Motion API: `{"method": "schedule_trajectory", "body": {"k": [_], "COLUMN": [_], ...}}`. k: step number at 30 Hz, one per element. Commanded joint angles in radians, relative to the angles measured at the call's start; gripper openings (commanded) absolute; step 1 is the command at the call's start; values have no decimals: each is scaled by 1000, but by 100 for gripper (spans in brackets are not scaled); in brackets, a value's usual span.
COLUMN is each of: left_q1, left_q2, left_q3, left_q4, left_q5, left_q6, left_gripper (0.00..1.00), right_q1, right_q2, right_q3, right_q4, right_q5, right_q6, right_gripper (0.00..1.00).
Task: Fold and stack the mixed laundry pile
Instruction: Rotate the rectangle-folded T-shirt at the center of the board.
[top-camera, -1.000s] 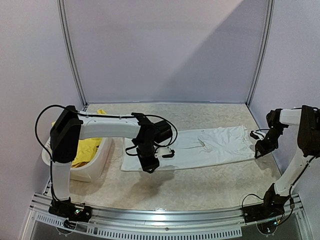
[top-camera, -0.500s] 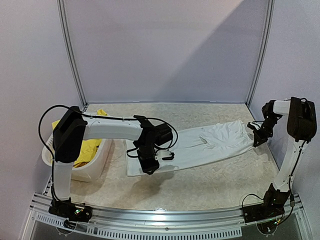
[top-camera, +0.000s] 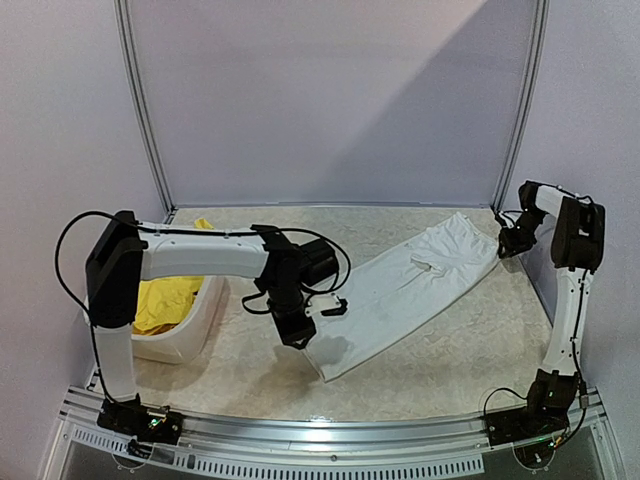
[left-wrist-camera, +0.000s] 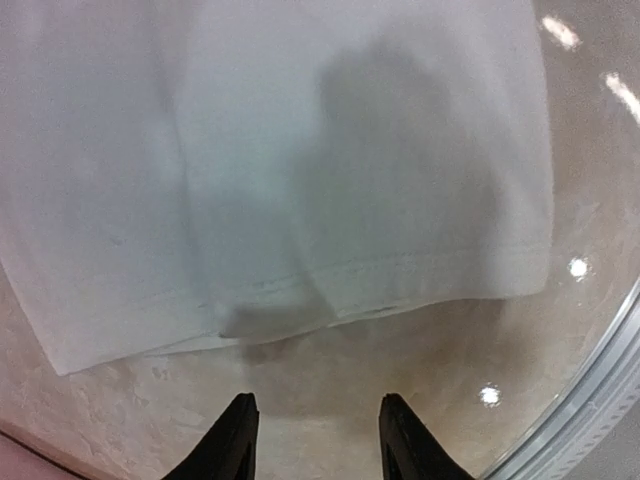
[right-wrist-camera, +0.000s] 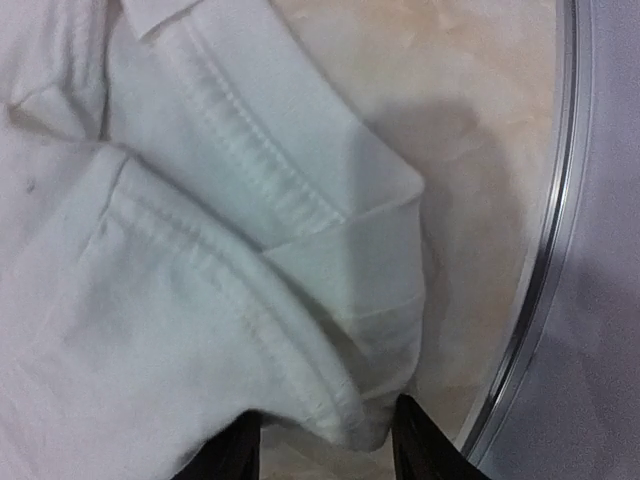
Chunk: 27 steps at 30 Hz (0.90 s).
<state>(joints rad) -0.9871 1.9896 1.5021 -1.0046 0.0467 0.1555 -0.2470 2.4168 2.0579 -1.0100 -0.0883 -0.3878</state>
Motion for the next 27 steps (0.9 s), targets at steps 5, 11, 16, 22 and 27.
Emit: {"method": "schedule_trajectory", "body": {"k": [5, 11, 16, 22, 27], "left_q1": [-85, -120, -148, -174, -215], "left_q2": [25, 125, 199, 245, 268], "left_q3": [53, 95, 114, 136, 187], "left_q4": [125, 149, 163, 183, 194], "left_q5": [160, 221, 230, 273, 354], "left_q6": [-87, -129, -149, -151, -177], "left_gripper": [42, 38, 31, 6, 0], "right_q1": [4, 3, 5, 5, 5], "right_q2": [-453, -579, -578, -570, -569], "right_q3": [-402, -541, -587, -588, -593], "right_q4": [91, 104, 123, 119, 125], "right_q5": [-80, -160, -183, -207, -217], "right_q6": [29, 17, 20, 24, 27], "right_gripper": [49, 50, 50, 50, 50]}}
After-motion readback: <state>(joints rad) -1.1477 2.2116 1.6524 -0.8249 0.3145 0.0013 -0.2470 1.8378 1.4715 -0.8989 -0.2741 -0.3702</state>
